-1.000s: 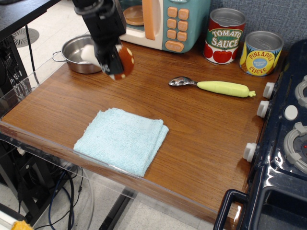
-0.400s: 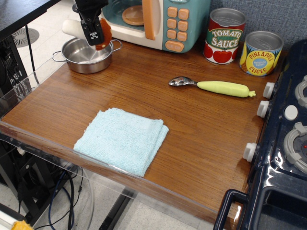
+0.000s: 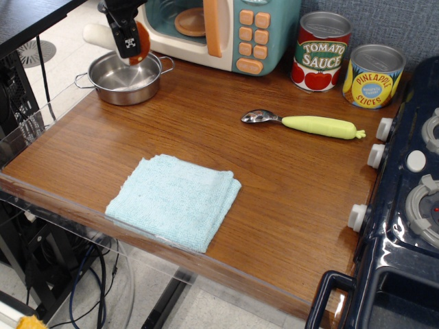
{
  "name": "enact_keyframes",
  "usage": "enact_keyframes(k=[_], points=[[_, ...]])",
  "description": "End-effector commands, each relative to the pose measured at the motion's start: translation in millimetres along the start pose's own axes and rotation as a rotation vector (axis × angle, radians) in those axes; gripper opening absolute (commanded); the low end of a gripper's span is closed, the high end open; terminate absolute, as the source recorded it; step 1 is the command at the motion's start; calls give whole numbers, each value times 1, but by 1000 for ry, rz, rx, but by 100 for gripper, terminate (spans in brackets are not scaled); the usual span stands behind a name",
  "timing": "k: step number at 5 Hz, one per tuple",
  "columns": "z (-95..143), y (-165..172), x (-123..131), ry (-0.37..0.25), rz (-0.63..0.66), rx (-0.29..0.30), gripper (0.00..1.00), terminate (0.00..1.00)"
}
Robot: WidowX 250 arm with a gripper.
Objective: Pick up the white item and place it in the pan
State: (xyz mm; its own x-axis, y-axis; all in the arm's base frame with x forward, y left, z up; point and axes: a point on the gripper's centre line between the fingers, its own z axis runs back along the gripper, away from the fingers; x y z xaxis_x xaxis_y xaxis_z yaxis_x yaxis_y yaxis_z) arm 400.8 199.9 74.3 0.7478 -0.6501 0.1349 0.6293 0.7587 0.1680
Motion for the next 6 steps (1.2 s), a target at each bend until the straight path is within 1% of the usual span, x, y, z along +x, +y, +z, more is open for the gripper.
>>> enact_keyframes(k=[1, 2, 3, 4, 5, 6], points=[[-7, 20, -8, 7, 42, 5, 0, 0], [-11, 17, -9, 24, 47, -15, 0, 0], [-4, 10, -11, 24, 112, -28, 100, 0], [-3, 9, -10, 23, 95, -32, 100, 0], [1, 6, -8, 6, 81, -28, 100, 0], [10, 6, -5, 1, 66, -23, 100, 0]])
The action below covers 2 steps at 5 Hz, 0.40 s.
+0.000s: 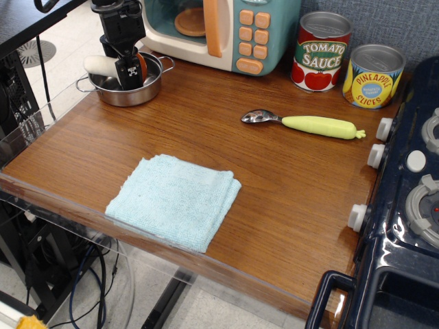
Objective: Pick up the white item and place it in the pan
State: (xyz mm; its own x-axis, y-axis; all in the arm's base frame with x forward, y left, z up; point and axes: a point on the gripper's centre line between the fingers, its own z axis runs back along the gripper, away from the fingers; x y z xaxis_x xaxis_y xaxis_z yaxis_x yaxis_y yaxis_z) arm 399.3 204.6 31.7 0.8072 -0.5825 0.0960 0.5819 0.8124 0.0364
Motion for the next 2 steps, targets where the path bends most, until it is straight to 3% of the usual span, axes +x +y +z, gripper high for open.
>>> enact_keyframes(k=[1, 2], points=[[70, 2, 8, -100, -22, 117, 100, 0], [89, -4, 8, -129, -29, 142, 100, 0]])
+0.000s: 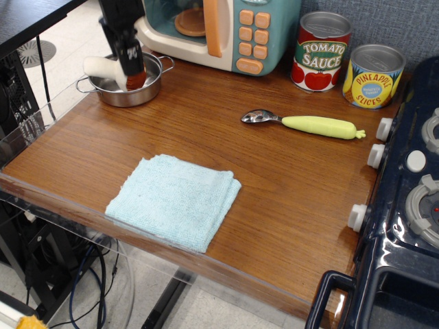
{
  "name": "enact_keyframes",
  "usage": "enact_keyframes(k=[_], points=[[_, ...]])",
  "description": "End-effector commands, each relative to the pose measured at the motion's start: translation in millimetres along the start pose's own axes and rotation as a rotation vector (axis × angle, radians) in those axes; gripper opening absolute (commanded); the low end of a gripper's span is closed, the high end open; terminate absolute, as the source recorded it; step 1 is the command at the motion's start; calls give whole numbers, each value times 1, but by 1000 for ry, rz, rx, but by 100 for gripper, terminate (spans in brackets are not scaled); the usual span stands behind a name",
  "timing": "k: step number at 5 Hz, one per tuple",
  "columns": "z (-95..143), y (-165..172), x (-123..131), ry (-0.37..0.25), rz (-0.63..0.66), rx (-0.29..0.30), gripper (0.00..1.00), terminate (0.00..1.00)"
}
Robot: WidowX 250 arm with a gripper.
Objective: Pick up the white item and place it in the pan
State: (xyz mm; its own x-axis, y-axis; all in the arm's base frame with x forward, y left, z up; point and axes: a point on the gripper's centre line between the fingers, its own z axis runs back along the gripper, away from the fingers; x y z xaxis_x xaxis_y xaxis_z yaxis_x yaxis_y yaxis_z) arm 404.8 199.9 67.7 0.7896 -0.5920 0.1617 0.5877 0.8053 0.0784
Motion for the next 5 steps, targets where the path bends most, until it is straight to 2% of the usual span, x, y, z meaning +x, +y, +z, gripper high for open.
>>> enact_keyframes(k=[1, 4, 5], points=[[64, -13, 3, -68, -52, 128, 100, 0], [64, -13, 3, -68, -52, 128, 100, 0], [64, -13, 3, -68, -52, 128, 100, 100]])
